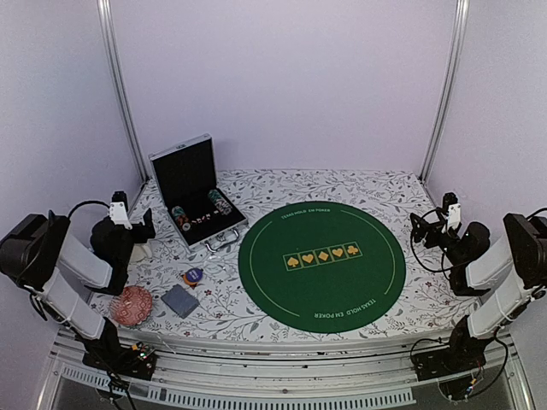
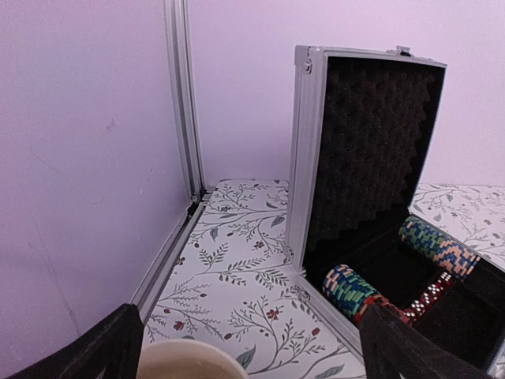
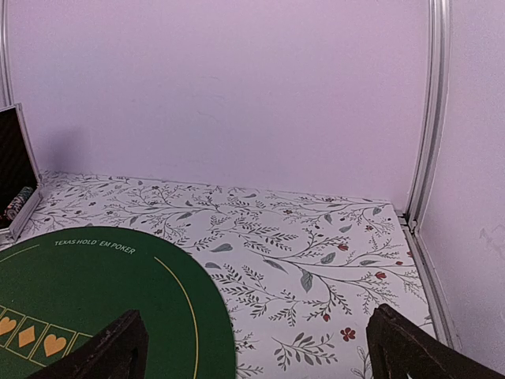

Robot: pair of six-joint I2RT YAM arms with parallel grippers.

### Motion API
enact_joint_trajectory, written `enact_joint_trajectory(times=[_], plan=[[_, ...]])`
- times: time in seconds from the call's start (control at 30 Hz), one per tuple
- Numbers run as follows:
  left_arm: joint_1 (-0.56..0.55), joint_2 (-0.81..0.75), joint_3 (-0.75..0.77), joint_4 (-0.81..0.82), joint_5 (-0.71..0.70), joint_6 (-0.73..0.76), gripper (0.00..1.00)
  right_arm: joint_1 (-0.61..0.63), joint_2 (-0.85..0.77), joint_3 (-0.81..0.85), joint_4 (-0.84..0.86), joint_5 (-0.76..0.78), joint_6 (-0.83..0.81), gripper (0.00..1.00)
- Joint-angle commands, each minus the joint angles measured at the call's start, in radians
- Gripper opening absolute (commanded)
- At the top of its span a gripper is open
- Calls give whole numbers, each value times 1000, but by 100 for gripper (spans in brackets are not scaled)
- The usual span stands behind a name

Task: Distribute texas hold em gaming equipment
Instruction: Pick up the dealer button from the center of the board.

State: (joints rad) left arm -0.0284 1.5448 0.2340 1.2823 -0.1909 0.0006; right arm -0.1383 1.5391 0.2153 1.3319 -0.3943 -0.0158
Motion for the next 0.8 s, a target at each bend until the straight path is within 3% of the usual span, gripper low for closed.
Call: enact_joint_trajectory(times=[0.0, 0.23, 0.37, 0.4, 0.6, 0.77], plan=[[2, 5, 8, 26, 5, 12, 98, 3, 7, 6, 20, 10, 2, 99], [2, -18, -3, 34, 5, 20, 98, 3, 9, 10, 13, 14, 0, 99], [1, -180, 56, -184, -95, -18, 98, 3, 0, -2, 29, 16, 3, 99], [1, -218, 84, -279, -136, -32, 98, 1, -28, -4, 20, 32, 8, 99], [-21, -462, 204, -467, -306, -24, 98, -49, -349, 54, -292, 151, 143, 99], [-64, -553, 403, -761, -229, -77, 98, -109, -584, 155, -454, -61, 326, 99]])
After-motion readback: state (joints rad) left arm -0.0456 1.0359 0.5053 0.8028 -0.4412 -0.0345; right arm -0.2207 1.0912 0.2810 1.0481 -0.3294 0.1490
